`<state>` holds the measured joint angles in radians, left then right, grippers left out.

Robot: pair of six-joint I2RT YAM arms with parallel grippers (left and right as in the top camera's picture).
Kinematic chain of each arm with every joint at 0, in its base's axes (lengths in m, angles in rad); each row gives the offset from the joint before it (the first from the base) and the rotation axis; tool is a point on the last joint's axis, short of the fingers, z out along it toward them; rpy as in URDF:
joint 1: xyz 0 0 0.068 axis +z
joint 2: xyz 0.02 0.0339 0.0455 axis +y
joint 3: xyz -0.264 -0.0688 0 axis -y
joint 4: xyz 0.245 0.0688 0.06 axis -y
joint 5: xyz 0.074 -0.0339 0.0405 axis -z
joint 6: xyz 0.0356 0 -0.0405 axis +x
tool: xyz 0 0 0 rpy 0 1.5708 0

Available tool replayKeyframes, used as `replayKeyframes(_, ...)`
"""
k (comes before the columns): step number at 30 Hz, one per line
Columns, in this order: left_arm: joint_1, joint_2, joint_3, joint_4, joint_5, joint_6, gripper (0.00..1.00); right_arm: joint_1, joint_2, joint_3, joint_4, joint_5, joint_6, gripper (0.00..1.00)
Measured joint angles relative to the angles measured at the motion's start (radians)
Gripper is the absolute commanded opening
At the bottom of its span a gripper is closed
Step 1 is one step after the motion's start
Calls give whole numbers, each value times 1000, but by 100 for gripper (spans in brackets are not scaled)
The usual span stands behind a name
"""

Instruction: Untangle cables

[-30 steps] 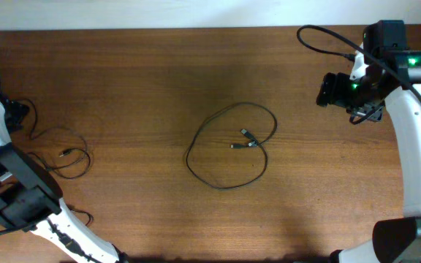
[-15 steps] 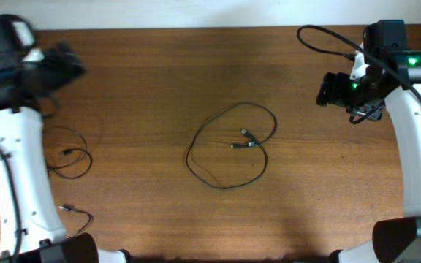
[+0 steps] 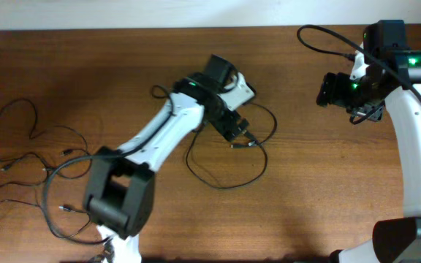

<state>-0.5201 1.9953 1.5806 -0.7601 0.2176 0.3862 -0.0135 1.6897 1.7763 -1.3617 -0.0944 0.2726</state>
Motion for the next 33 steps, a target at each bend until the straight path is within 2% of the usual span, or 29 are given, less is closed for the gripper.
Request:
replayKeyframes(3,-68,47,0,48,4,57,100,0,0,0,0,0,-6,88)
replayKeyframes(5,-106,52,0,63,5,137,100,0,0,0,-2,0,-9,88)
replayKeyframes(10,-149,100,0,79,11,263,100,0,0,0,-3,0,-11,88)
replayKeyframes(17,-153,163,-1,98,11,285,100,0,0,0,-3,0,-11,88)
replayKeyframes(20,-154,198,0,89,11,288,96,0,0,0,-3,0,-11,88)
replayKeyframes(24,-154,198,0,80,11,295,95,0,0,0,-3,0,-11,88)
replayKeyframes(25,-154,198,0,80,11,295,91,0,0,0,-6,0,-11,88)
replayKeyframes(26,-154,198,0,77,11,296,83,0,0,0,-8,0,-11,88)
replayKeyframes(28,-154,198,2,57,11,303,62,0,0,0,-8,0,-11,88)
replayKeyframes(29,-154,198,3,50,11,304,47,0,0,0,-8,0,-11,88)
replayKeyframes(30,-154,198,3,45,11,306,40,0,0,0,-10,0,-11,88)
replayKeyframes(33,-154,198,4,36,12,306,33,0,0,0,-15,0,-19,88)
